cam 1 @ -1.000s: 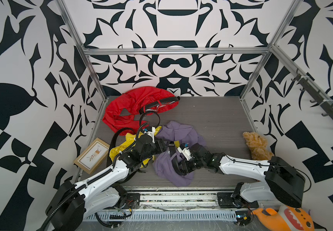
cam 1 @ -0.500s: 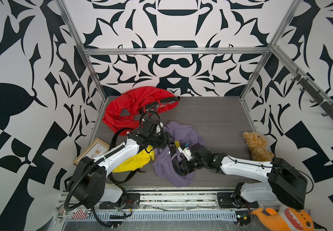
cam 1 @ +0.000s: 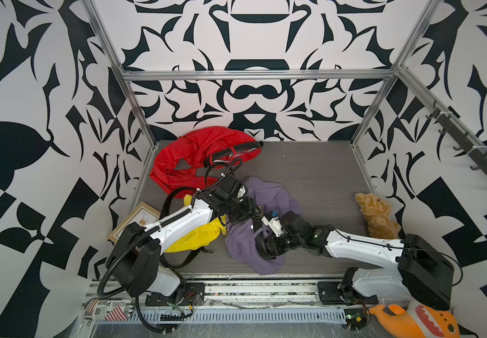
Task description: Remove the belt from the trousers
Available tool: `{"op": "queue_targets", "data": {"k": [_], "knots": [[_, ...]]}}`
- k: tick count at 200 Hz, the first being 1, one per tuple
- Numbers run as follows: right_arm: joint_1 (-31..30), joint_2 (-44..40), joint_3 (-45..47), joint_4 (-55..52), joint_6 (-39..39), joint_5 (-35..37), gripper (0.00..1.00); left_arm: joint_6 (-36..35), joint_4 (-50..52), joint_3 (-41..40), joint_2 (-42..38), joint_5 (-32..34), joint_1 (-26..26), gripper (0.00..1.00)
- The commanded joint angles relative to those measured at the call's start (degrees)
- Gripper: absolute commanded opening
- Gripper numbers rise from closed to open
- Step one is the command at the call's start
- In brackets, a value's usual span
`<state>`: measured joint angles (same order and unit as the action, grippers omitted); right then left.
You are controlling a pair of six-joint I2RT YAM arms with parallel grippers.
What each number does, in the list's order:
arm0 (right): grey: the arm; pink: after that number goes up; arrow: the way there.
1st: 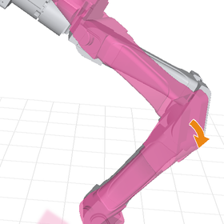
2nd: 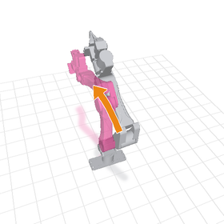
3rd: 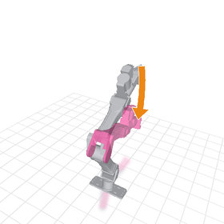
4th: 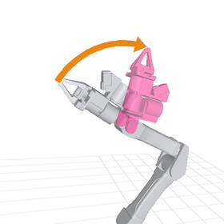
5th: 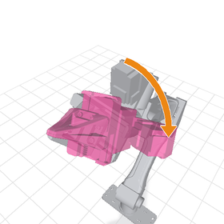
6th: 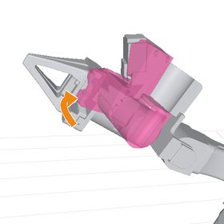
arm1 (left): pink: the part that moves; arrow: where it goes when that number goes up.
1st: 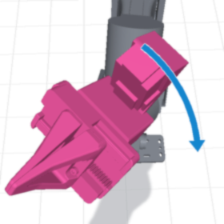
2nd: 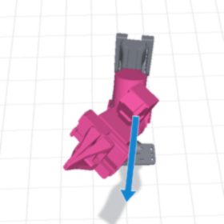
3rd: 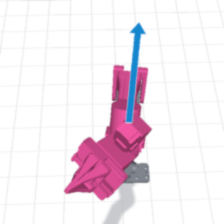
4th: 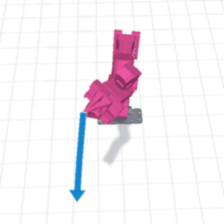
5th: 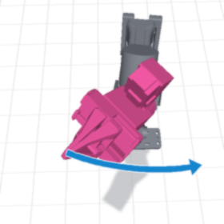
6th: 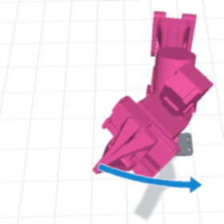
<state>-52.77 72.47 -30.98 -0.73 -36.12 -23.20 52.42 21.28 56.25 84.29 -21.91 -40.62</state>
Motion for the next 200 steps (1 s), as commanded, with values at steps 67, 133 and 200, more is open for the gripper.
{"op": "queue_targets", "data": {"k": [67,133,200], "knots": [[-3.46,-6.11,4.70,-4.77,-2.22,2.12,0.38,5.50,-1.26,1.59,9.30,2.29,-3.64,0.55],[-3.53,-7.84,5.06,-5.49,-2.10,3.32,0.38,3.85,1.62,5.96,12.30,4.16,-5.70,0.07],[-3.21,-22.23,-0.49,-19.12,0.95,13.43,0.55,-0.01,5.63,8.44,-1.40,12.28,-5.14,0.00]]}}
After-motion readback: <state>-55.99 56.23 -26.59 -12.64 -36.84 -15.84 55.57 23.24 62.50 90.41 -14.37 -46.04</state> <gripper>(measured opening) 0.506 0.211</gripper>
